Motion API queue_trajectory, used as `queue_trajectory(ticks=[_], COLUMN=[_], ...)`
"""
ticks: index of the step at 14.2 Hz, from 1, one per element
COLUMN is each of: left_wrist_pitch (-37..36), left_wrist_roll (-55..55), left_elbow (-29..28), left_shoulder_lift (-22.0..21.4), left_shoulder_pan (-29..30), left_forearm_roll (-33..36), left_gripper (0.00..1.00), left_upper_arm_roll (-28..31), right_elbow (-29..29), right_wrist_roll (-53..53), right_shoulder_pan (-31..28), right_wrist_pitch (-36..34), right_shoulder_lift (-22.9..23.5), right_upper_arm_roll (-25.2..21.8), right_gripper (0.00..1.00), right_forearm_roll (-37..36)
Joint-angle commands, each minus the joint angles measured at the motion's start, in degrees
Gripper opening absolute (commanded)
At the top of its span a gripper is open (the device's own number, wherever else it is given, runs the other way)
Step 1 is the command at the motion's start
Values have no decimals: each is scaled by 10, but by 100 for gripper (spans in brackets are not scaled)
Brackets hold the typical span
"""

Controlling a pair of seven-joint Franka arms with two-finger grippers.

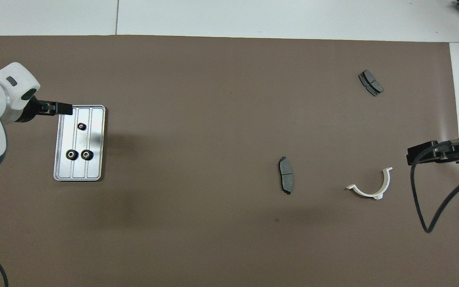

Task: Place bearing gear from tray to pile
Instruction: 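Lower the left gripper onto a black gear in the tray and grasp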

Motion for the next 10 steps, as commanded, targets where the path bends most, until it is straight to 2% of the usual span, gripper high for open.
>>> queue_trajectory(ticks=[1,4,7,8,10], left_wrist_pitch=[57,87,98,97,99], left_wrist_roll=[5,5,5,5,5], left_elbow=[-27,-28,-36,-37,-43], left_shoulder_lift=[27,65,73,72,73], left_shoulder_pan=[0,-1,0,-1,0], left_forearm_roll=[-6,-6,4,4,4], left_gripper=[100,100,100,97,67], left_upper_arm_roll=[-1,-1,-1,-1,-1], right_elbow=[-9,-9,-9,-9,-9], right_wrist_roll=[0,0,0,0,0], right_shoulder_pan=[-4,-4,-4,-4,-4], right_wrist_pitch=[7,7,7,7,7], right_shoulder_lift=[-17,-17,-17,-17,-17], right_upper_arm_roll=[2,2,1,1,2], right_gripper=[100,100,100,100,100], right_forearm_roll=[2,2,2,2,2])
